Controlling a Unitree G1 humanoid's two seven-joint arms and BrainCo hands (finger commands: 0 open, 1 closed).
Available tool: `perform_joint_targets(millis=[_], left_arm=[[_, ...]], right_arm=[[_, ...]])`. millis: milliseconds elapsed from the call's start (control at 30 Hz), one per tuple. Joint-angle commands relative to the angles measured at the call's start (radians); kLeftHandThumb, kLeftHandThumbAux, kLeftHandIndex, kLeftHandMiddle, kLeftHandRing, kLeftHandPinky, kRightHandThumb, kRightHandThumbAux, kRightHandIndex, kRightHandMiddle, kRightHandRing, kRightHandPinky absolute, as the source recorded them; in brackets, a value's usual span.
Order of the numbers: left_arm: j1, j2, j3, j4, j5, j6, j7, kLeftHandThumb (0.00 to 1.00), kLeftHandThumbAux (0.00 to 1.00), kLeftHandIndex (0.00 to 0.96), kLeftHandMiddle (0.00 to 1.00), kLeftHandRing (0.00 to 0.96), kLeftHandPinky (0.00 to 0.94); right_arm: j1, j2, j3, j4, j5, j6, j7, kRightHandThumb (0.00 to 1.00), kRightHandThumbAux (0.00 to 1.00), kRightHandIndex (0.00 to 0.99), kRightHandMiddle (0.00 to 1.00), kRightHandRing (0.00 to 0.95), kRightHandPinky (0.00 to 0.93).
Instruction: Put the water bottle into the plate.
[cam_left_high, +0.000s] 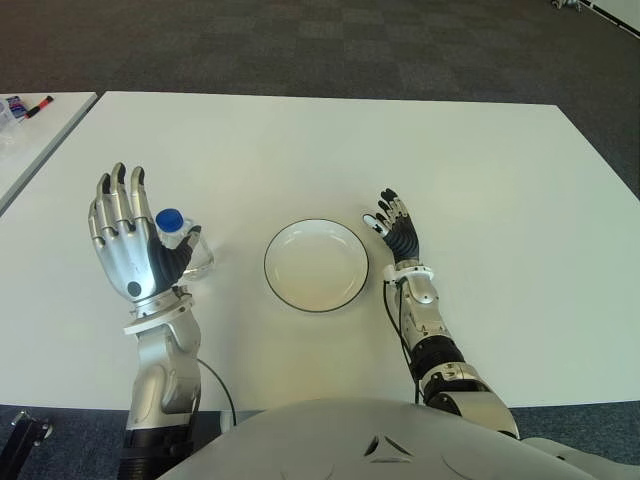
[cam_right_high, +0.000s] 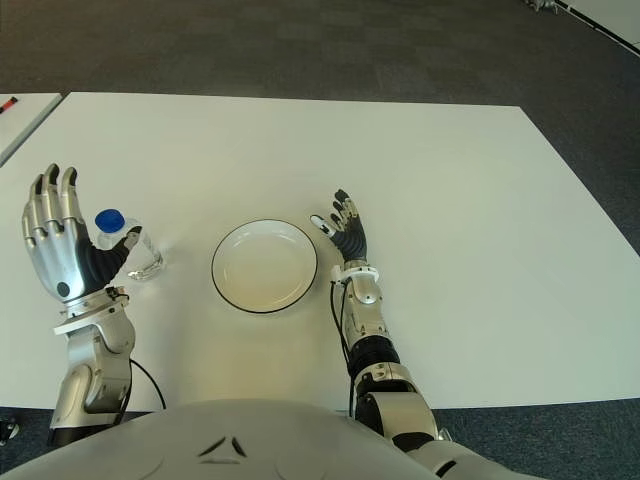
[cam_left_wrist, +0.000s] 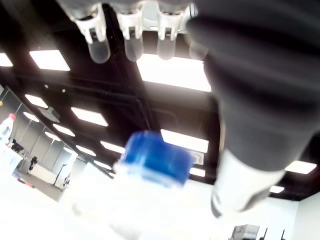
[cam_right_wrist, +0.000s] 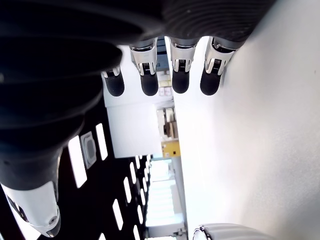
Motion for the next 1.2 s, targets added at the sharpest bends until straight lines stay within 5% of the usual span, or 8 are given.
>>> perform_joint_targets(millis=[33, 1200], left_arm=[[-0.005, 0.026, -0.026, 0.012, -0.051, -0.013, -0.051, 0.0, 0.885, 0.016, 0.0, 0.0, 0.0], [-0.066, 0.037, -0.078, 0.099, -0.373, -0.135, -0.168, 0.0, 0.837, 0.012, 0.003, 0.0, 0.009]], right_arm=[[0.037, 0.016, 0.0, 0.044, 0.001, 0.052, -0.008, 0.025, 0.679, 0.0, 0.0, 0.0, 0.025], [0.037, 0.009, -0.001, 0.052, 0.004, 0.05, 0.003, 0.031, 0.673, 0.0, 0.0, 0.0, 0.023]])
